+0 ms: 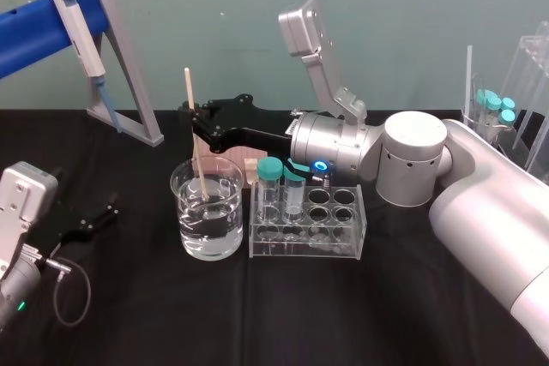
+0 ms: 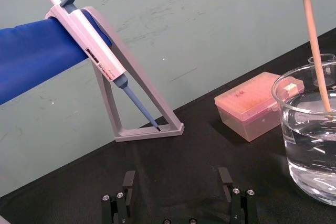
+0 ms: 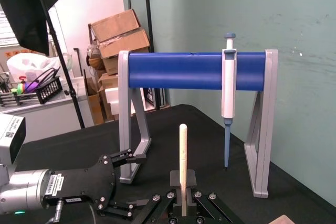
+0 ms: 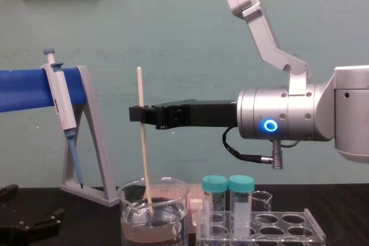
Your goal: Hold the thermometer with one hand and immerse one end into the beaker, then reinsert it into the test tube rack.
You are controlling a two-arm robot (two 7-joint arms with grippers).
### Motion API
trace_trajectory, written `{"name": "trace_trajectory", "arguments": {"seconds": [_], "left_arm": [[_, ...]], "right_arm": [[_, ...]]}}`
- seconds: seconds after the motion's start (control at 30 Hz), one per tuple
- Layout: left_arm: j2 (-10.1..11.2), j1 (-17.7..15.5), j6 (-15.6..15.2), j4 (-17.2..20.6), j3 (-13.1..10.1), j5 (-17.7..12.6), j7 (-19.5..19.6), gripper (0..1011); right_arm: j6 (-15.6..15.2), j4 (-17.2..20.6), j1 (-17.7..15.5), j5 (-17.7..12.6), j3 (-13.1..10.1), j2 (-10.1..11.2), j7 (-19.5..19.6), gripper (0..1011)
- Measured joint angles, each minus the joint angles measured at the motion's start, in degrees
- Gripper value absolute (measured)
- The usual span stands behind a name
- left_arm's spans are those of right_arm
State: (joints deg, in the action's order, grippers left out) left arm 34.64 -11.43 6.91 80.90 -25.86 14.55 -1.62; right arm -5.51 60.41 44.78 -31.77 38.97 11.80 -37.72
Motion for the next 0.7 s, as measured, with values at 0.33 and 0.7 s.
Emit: {"name": "trace_trajectory", "arguments": {"seconds": [0.33,0.7], "left_arm": [[0.00,0.00,0.00,0.00,0.00,0.00,0.00,1004],[0.00,0.00,0.00,0.00,0.00,0.00,0.00,1004]], "right_arm": [[0.28,-1.36,-0.18,1.22,-0.59,-1.03,0.02,48],[0.67,-3.98,0.21,2.43,-1.01,-2.21,-0.17,48]]}}
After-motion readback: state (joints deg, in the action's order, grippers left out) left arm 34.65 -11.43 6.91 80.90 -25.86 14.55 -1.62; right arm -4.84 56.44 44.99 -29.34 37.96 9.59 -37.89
